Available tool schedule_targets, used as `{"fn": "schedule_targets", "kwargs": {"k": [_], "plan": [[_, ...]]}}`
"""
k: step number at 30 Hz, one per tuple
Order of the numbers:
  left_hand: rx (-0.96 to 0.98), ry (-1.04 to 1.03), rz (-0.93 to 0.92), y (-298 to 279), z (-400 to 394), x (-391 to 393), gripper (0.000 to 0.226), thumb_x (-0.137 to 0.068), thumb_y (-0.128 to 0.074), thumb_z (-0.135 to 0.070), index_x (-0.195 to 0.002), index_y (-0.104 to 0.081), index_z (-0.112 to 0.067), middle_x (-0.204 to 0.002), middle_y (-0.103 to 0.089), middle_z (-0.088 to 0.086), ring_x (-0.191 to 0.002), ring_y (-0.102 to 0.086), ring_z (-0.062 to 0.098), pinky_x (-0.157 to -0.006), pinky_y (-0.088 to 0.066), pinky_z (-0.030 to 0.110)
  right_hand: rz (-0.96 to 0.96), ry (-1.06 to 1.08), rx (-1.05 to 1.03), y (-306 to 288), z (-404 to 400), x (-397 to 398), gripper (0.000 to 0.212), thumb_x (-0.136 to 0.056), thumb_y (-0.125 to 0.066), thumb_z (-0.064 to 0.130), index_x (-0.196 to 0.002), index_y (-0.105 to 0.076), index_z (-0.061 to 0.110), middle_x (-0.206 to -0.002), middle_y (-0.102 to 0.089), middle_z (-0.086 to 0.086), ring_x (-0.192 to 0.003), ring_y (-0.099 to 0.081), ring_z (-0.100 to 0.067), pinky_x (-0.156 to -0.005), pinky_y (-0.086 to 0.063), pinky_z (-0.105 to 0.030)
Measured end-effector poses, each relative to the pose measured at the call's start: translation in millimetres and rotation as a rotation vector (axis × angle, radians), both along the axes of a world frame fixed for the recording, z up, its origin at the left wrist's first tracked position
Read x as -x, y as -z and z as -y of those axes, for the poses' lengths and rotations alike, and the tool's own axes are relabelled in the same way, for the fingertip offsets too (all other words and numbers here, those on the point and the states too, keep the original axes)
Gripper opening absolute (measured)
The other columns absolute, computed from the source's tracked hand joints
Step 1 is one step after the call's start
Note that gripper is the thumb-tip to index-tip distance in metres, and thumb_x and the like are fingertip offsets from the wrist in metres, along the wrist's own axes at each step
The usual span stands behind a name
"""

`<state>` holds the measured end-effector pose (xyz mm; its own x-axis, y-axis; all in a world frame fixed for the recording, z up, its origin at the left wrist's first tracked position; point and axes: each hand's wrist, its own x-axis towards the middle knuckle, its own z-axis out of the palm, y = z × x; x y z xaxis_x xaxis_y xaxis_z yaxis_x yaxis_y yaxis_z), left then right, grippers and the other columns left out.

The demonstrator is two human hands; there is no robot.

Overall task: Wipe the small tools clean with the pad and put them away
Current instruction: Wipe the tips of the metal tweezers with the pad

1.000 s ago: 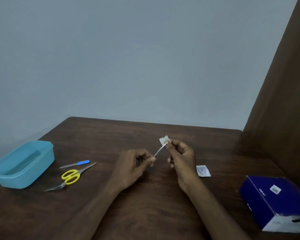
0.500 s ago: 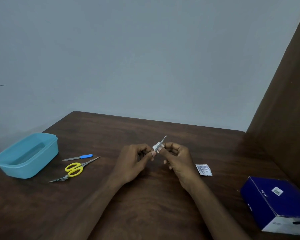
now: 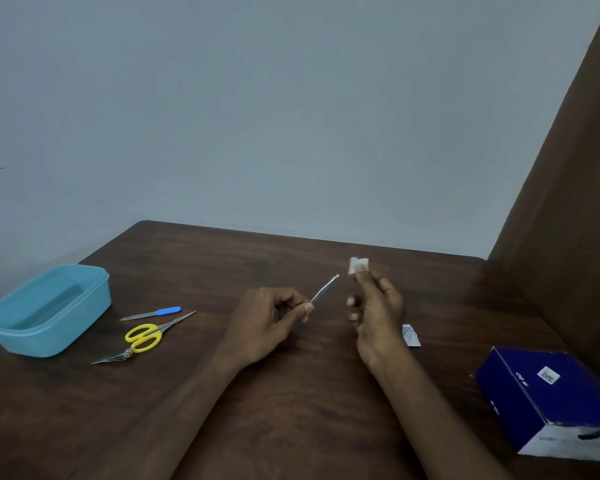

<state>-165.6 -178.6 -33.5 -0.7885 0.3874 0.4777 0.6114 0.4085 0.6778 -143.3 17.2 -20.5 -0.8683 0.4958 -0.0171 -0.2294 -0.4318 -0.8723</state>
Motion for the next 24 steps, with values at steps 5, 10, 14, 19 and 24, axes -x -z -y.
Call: {"fn": "schedule_targets", "kwargs": {"k": [5,10,14,19,24], "plan": [[-0.063,-0.029,0.051,-1,-1,0,0.021,-0.102,-0.072,-0.035,-0.083,-0.078,-0.028,-0.081,-0.078,-0.014,-0.075,-0.073,0.021,-0.074,-0.057,0.047,0.048,-0.089,-0.289,9,5,-3,0.010,-0.095,-0.079,0.016,-0.103,-0.076,0.013,-0.087,-0.075,-0.003,-0.045,-0.051,-0.005,-0.039,-0.034,-0.019],[-0.008,-0.095,0.054,-1,2,4,0.029,-0.100,-0.065,-0.053,-0.080,-0.075,-0.036,-0.081,-0.077,-0.018,-0.074,-0.071,0.011,-0.073,-0.057,0.048,0.030,-0.308,-0.456,6,11,-8,0.015,-0.103,-0.068,0.020,-0.110,-0.079,0.013,-0.098,-0.081,0.003,-0.059,-0.058,-0.008,-0.048,-0.033,-0.021],[0.000,-0.090,0.095,-3,2,5,0.031,-0.096,-0.060,-0.062,-0.081,-0.076,-0.039,-0.081,-0.077,-0.021,-0.074,-0.072,0.009,-0.075,-0.059,0.047,0.033,-0.277,-0.372,6,10,-6,0.014,-0.104,-0.065,0.018,-0.104,-0.078,0.017,-0.095,-0.081,0.008,-0.058,-0.059,-0.005,-0.048,-0.033,-0.018],[0.045,-0.124,0.090,0,1,6,0.031,-0.096,-0.062,-0.058,-0.080,-0.077,-0.037,-0.079,-0.076,-0.022,-0.069,-0.069,0.006,-0.071,-0.059,0.044,0.033,-0.236,-0.274,5,3,-3,0.014,-0.104,-0.065,0.017,-0.105,-0.078,0.016,-0.096,-0.080,0.007,-0.054,-0.058,-0.005,-0.046,-0.034,-0.019],[-0.029,-0.112,0.075,-1,3,8,0.029,-0.101,-0.071,-0.044,-0.076,-0.076,-0.031,-0.077,-0.077,-0.014,-0.073,-0.072,0.012,-0.072,-0.057,0.047,0.026,-0.289,-0.544,14,10,0,0.015,-0.103,-0.067,0.015,-0.105,-0.079,0.007,-0.092,-0.078,-0.005,-0.055,-0.057,-0.008,-0.044,-0.035,-0.020]]}}
